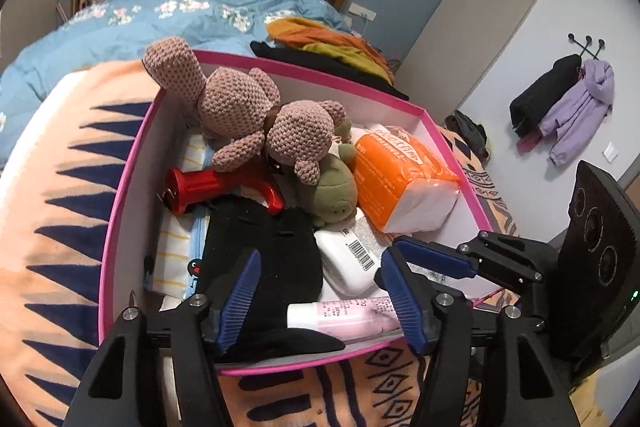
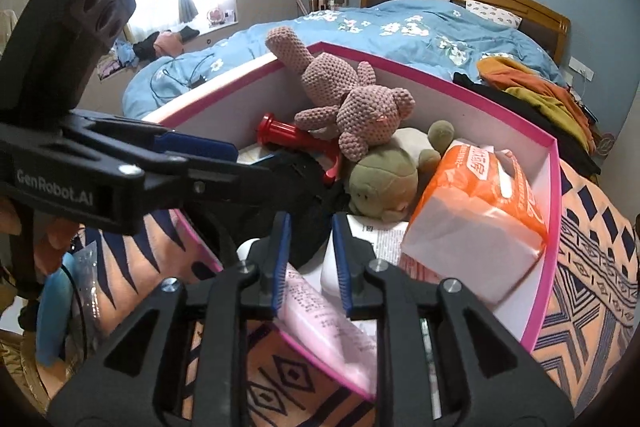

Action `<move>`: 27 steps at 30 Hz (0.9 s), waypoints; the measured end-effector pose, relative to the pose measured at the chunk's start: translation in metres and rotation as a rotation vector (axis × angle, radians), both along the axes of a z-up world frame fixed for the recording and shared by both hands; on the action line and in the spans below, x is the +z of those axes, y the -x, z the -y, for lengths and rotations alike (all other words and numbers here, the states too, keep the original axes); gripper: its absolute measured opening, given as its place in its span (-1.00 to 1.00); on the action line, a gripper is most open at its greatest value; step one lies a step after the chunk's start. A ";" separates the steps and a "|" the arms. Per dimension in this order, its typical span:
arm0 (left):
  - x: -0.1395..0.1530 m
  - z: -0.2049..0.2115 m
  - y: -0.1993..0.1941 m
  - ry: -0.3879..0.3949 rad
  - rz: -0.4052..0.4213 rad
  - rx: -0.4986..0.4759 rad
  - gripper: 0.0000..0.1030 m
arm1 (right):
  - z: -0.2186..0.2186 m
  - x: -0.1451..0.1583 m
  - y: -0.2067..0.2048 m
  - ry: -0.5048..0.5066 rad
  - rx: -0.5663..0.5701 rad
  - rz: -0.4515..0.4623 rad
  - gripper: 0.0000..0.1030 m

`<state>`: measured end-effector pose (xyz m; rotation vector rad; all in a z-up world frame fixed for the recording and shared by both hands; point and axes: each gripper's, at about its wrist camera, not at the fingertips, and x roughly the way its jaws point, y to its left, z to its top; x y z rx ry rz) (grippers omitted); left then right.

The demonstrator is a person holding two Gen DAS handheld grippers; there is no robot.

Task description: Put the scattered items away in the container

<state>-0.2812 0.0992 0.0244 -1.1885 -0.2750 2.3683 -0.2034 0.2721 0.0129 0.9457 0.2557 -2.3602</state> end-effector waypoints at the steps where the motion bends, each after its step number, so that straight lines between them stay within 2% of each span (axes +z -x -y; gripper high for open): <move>1: 0.001 0.000 -0.002 0.004 -0.009 0.003 0.29 | -0.001 0.001 -0.002 0.006 -0.005 -0.006 -0.43; 6: 0.007 -0.002 -0.013 0.033 -0.066 0.020 0.59 | -0.006 0.005 -0.010 0.026 -0.013 -0.024 -0.36; 16: 0.011 -0.003 -0.031 0.081 -0.126 0.059 0.63 | -0.011 0.011 -0.027 0.058 -0.016 -0.055 -0.14; 27: 0.012 -0.001 -0.049 0.127 -0.185 0.098 0.66 | -0.013 0.008 -0.046 0.075 -0.016 -0.074 -0.12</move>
